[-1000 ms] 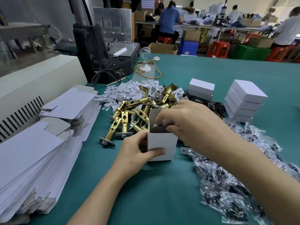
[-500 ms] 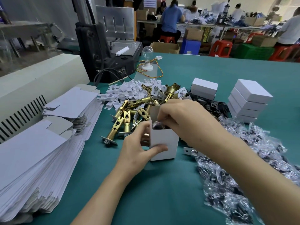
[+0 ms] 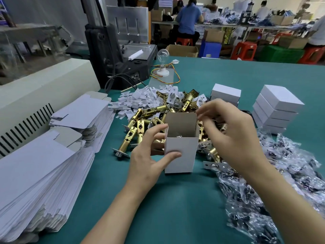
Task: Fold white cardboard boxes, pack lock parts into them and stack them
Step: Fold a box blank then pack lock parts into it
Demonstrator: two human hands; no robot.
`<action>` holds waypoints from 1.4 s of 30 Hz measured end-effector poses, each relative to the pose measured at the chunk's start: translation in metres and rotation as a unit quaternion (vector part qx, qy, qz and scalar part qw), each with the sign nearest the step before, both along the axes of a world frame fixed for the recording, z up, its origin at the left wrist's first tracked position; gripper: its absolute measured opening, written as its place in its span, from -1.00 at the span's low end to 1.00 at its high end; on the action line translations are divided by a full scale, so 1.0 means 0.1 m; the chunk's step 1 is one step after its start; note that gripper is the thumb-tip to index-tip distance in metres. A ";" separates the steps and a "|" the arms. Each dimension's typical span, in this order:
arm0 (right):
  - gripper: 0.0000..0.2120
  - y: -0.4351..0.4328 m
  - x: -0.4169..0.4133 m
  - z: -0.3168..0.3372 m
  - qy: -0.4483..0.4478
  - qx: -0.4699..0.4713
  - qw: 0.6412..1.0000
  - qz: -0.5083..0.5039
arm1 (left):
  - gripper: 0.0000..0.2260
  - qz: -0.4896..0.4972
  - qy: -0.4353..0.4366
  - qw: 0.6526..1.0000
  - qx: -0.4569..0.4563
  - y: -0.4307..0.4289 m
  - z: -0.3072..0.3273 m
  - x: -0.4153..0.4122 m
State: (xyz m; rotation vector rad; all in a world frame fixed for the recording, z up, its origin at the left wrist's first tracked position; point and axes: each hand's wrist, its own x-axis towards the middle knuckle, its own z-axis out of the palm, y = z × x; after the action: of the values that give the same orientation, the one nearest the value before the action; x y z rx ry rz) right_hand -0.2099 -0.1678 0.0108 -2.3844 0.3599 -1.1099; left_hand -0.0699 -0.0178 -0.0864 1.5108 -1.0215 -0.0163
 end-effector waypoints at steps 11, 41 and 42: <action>-0.89 0.01 0.07 -0.42 -0.016 0.117 0.993 0.013 | -0.61 0.006 -0.005 0.999 0.035 -0.02 0.00 0.01; -0.80 0.14 -0.07 -0.51 -0.018 0.335 0.933 0.127 | -0.83 0.007 -0.158 0.984 -0.081 0.01 0.21 -0.15; -0.78 0.14 -0.07 -0.51 -0.020 0.340 0.931 0.131 | -0.84 0.004 -0.161 0.984 -0.081 0.02 0.21 -0.16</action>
State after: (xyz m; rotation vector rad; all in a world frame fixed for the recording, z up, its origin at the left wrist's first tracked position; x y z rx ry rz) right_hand -0.2170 -0.1535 -0.0406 -1.7305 0.3318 -0.7466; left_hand -0.0856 -0.0162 -0.0650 1.3946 -1.2410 0.3189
